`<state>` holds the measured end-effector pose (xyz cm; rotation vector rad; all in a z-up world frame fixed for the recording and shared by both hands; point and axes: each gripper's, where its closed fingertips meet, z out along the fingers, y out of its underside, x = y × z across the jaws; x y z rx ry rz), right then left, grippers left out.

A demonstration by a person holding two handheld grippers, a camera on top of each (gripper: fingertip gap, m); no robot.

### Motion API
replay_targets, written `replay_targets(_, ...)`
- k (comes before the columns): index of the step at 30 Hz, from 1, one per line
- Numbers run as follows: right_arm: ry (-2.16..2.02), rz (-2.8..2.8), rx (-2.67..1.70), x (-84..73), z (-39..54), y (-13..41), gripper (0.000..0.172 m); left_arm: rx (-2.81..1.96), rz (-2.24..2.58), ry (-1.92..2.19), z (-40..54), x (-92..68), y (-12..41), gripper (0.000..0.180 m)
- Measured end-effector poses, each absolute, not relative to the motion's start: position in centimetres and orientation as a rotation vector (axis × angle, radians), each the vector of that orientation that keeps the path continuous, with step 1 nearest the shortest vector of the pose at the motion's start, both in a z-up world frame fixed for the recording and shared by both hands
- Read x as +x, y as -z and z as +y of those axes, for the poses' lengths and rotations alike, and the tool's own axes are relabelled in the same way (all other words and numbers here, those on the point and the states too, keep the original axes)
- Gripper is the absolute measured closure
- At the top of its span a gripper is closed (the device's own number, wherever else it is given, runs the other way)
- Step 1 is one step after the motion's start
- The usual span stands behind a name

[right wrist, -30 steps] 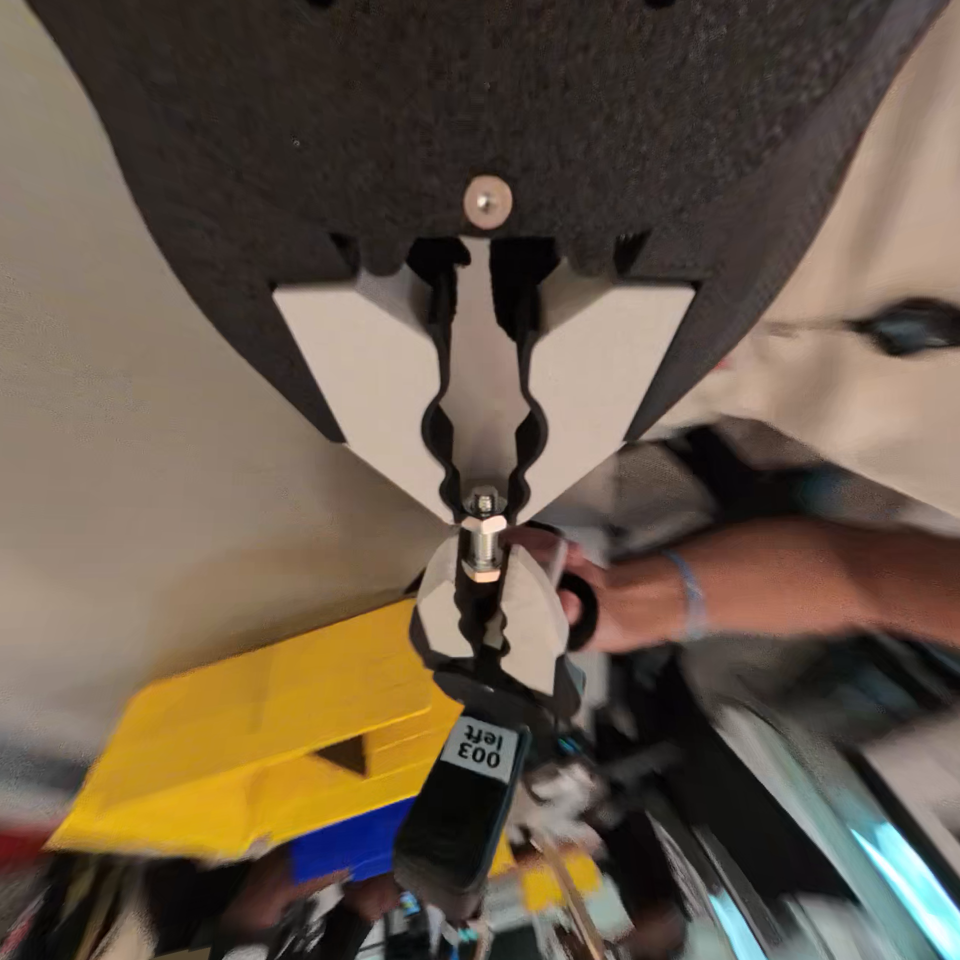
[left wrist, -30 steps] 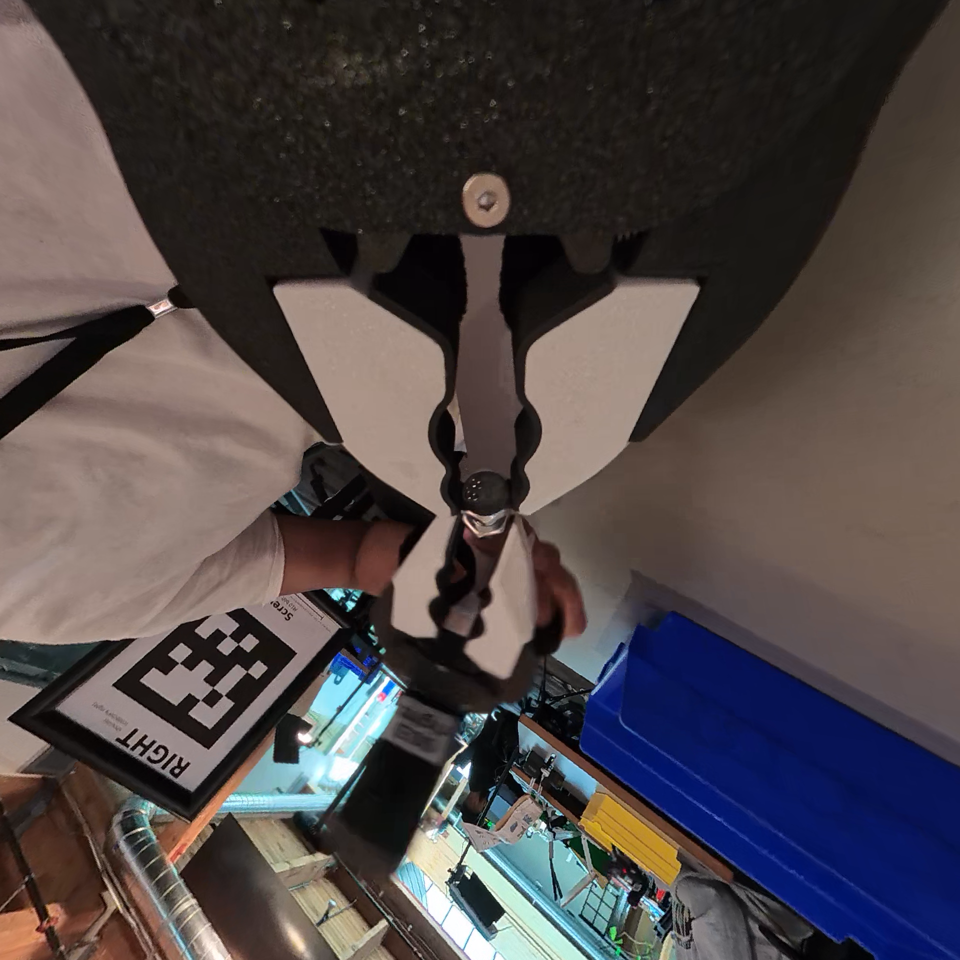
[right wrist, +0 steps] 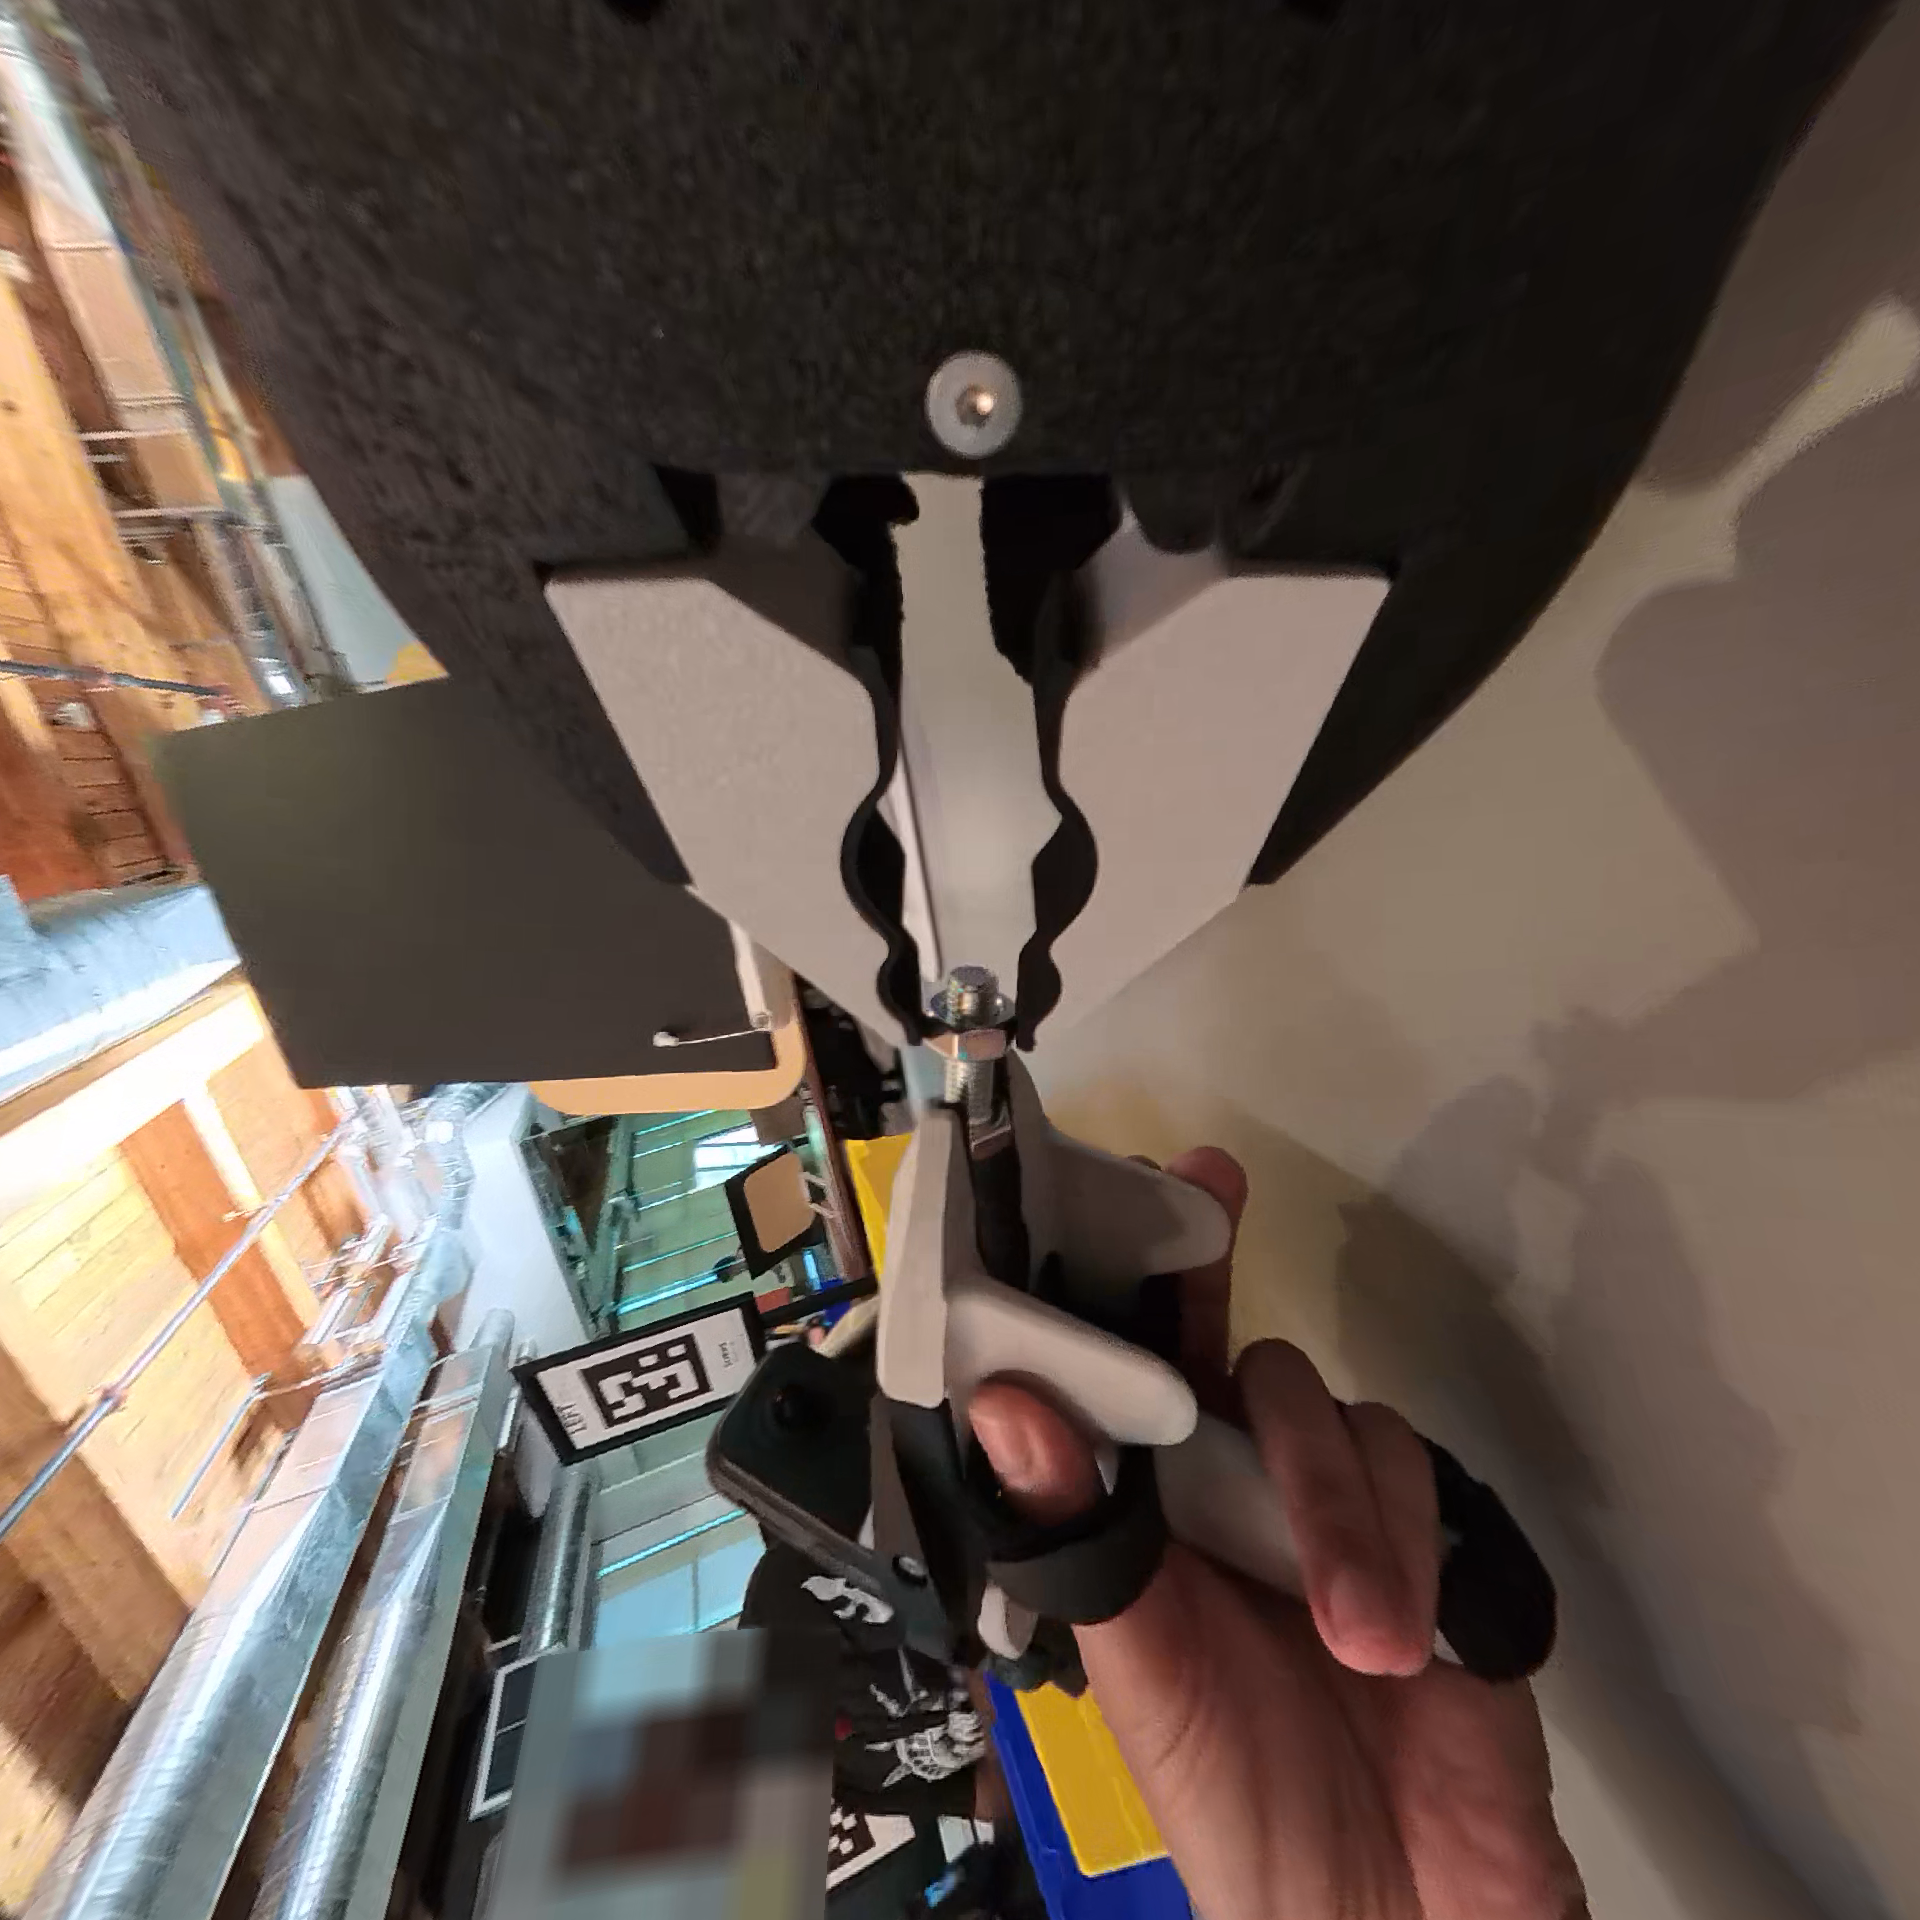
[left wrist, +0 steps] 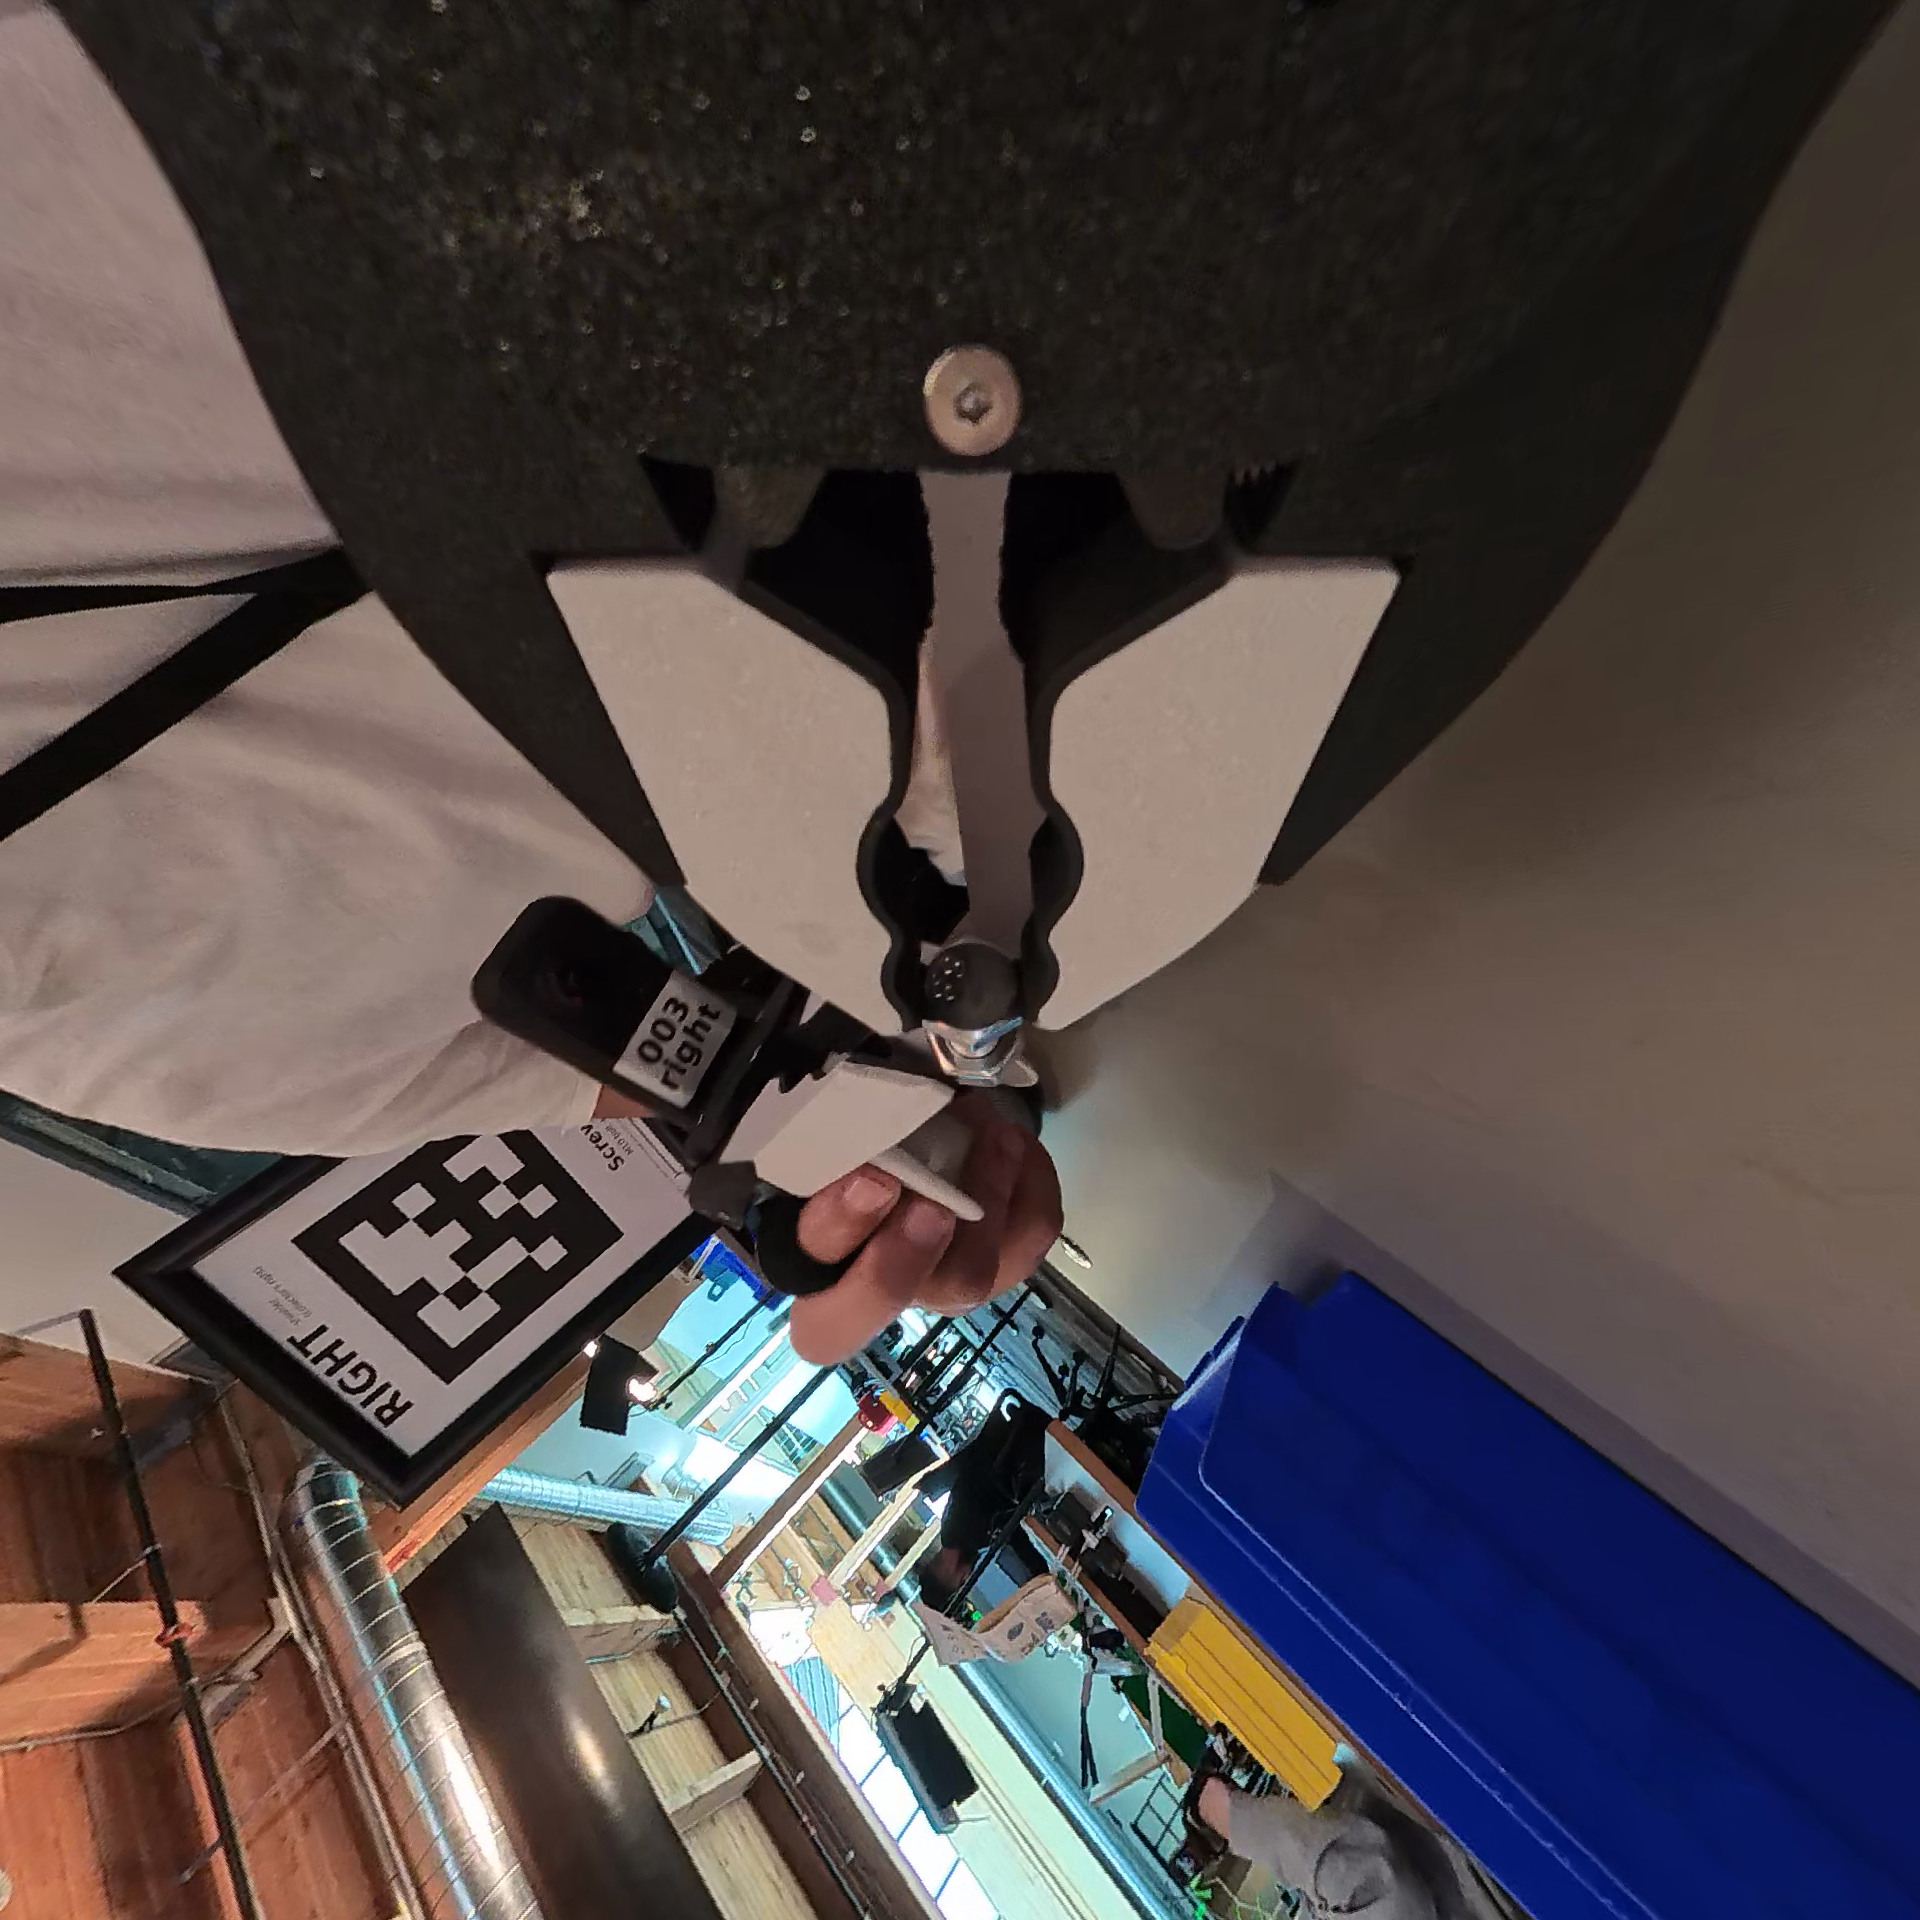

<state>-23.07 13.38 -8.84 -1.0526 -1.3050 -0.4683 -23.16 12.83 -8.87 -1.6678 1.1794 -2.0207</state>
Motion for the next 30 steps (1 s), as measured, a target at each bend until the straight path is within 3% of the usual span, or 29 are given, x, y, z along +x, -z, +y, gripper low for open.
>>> replay_targets(4,0.065,-1.217,-1.304,-23.1,13.3,9.0,0.154,-1.66,1.221,1.978,12.7,-23.2,9.1,0.163)
replay_targets(12,-1.494,-0.583,-1.784,-23.5,12.6,8.4,0.155,-1.553,1.286,1.937,12.1,-23.5,8.1,0.163)
replay_targets(14,-1.697,-0.476,-1.789,-23.5,12.6,8.5,0.155,-1.549,1.28,1.936,12.1,-23.4,8.0,0.163)
replay_targets(18,-1.3,-0.713,-1.746,-23.9,12.5,8.9,0.141,-1.582,1.219,1.963,12.7,-23.5,8.0,0.163)
replay_targets(23,-0.359,-0.961,-1.596,-23.1,13.7,9.2,0.125,-1.604,1.137,1.979,13.6,-23.5,7.8,0.163)
replay_targets(28,0.389,-1.128,-1.21,-23.9,13.3,8.3,0.126,-1.617,1.027,2.085,13.9,-23.2,7.3,0.163)
replay_targets(30,0.554,-1.157,-1.084,-24.4,13.1,8.0,0.134,-1.614,0.993,2.136,13.8,-23.2,7.1,0.163)
